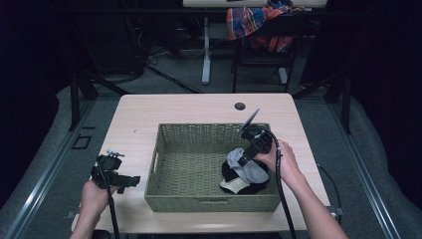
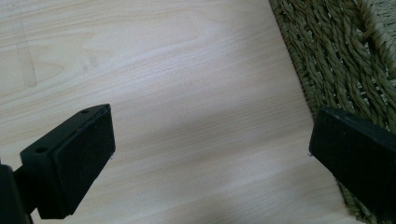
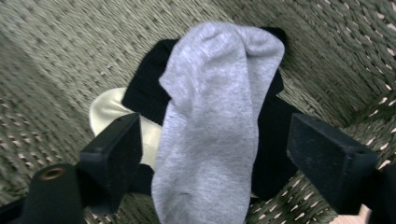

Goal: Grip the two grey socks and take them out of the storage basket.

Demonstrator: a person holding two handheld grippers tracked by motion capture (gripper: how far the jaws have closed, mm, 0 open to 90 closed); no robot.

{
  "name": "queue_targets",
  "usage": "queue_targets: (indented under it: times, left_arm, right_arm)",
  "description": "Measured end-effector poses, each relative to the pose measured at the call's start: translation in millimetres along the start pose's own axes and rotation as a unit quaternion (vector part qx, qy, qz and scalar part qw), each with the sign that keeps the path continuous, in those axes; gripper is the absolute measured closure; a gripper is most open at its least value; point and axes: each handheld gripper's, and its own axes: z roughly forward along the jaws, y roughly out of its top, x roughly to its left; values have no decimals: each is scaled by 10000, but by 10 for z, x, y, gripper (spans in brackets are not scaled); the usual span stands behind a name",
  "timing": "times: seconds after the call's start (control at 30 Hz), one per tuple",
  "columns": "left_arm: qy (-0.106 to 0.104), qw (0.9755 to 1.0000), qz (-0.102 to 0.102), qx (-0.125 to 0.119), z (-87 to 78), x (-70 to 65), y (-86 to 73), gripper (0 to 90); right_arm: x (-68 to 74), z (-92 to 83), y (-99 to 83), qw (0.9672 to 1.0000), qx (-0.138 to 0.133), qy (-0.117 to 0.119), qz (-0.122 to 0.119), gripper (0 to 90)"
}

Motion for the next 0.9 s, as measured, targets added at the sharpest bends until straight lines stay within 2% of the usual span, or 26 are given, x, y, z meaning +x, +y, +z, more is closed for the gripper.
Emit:
queue_targets:
  times: [0.07,0.1,0.17,0.23,0.27,0.47,0.57,0.77,0.9]
  left_arm:
    - [1,10000,-11,3,1,2,-1,6]
    - [-1,10000,-11,5,1,4,-1,6]
    - [-1,10000,-12,7,3,1,0,6]
    - [-12,10000,-3,16,5,-3,1,6]
    - [-12,10000,-2,14,5,-3,1,6]
    - [-20,10000,-4,18,3,-1,0,6]
    - [-20,10000,0,22,1,-3,0,7]
    - [-12,10000,-9,19,0,-2,0,8]
    - [-11,10000,1,15,2,-7,2,8]
  right_arm:
    - [2,32,0,10000,64,-18,-45,255]
    - [20,66,-6,10000,4,-16,34,282]
    - [25,108,4,9998,182,-36,-80,307]
    - [46,161,-4,9998,156,-63,-39,341]
    - [50,170,6,9995,297,-71,-102,357]
    - [84,236,32,9989,386,-226,-133,448]
    - [91,264,32,9985,460,-243,-144,522]
    - [94,286,25,9981,530,-269,-137,774]
    - [99,252,18,9982,507,-287,-107,844]
